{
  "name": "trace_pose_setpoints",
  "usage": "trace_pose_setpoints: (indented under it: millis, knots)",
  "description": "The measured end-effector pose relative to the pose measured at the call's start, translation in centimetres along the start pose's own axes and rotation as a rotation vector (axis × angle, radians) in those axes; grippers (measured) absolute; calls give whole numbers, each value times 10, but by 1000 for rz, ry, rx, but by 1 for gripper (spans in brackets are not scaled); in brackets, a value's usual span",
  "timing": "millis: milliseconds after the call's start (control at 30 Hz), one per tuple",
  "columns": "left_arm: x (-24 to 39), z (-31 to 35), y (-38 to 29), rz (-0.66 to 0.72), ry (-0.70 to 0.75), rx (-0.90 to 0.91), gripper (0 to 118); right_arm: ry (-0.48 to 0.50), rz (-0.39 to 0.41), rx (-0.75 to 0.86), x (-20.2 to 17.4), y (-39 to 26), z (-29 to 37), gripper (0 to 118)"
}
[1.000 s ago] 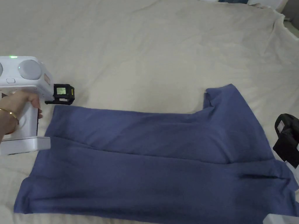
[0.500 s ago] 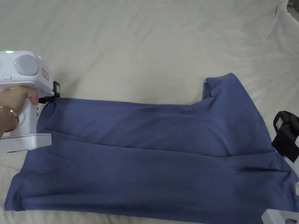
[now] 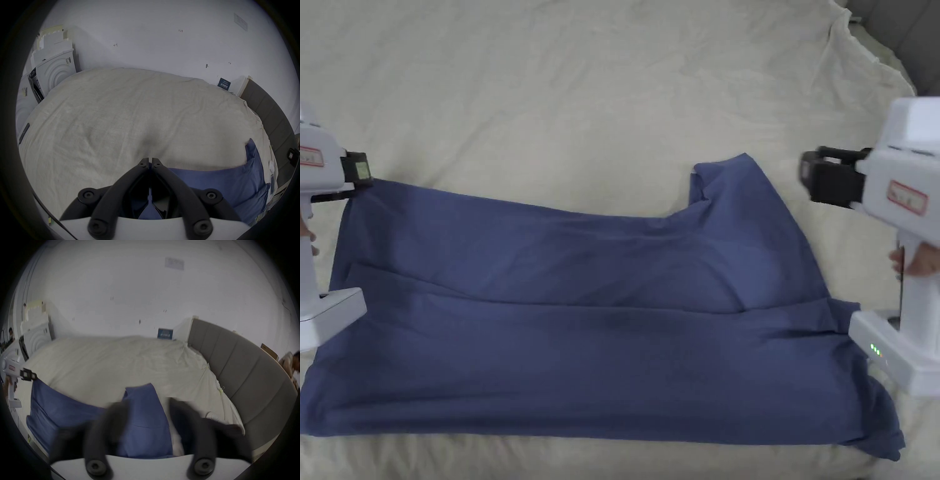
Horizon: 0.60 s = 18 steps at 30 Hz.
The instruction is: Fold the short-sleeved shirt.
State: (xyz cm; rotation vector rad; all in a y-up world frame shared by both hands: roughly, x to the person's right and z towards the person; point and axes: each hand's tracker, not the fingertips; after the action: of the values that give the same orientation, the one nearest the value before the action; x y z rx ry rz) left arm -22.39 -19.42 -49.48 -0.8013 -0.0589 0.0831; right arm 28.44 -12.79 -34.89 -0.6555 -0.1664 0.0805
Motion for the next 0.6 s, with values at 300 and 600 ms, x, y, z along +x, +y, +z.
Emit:
trace_pose_setpoints:
  millis: [300, 600]
  knots:
    - [1, 0, -5, 9, 20, -8, 0, -2, -28, -407, 21, 3, -129, 115]
    - [5, -7, -7, 21, 15, -20, 0, -77, -186, -541, 40, -36, -209, 76]
